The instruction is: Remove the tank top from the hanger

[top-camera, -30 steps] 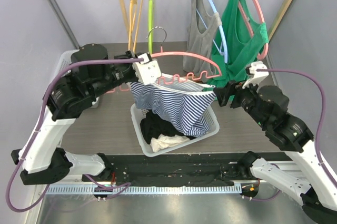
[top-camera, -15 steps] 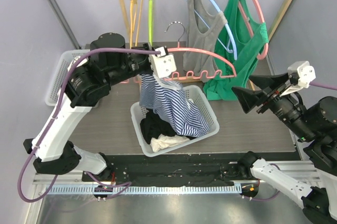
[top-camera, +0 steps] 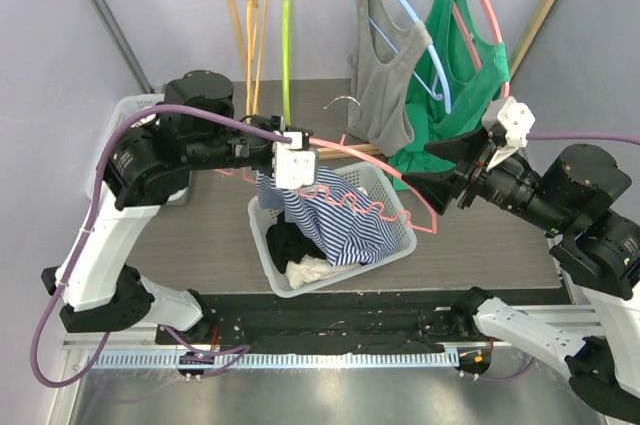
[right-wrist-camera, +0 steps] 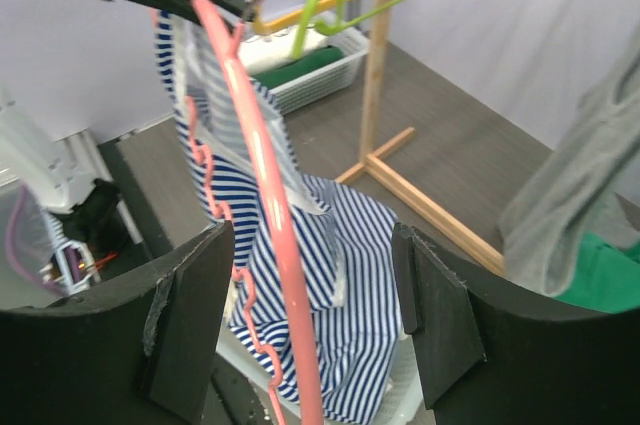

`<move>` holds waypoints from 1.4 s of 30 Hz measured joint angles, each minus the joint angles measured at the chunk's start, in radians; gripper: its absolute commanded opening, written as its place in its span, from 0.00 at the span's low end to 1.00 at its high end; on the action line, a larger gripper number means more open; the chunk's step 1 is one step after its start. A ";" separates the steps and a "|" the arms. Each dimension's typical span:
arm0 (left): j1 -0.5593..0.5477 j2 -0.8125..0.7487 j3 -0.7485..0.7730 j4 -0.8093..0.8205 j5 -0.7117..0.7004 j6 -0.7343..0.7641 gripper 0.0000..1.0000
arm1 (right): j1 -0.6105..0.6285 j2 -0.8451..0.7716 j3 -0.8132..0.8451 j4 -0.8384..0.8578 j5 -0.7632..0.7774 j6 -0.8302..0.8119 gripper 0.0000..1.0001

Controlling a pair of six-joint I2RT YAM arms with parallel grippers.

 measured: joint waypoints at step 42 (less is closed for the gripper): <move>0.009 -0.063 0.063 -0.048 0.079 0.055 0.01 | 0.005 0.048 0.002 -0.095 -0.290 0.082 0.01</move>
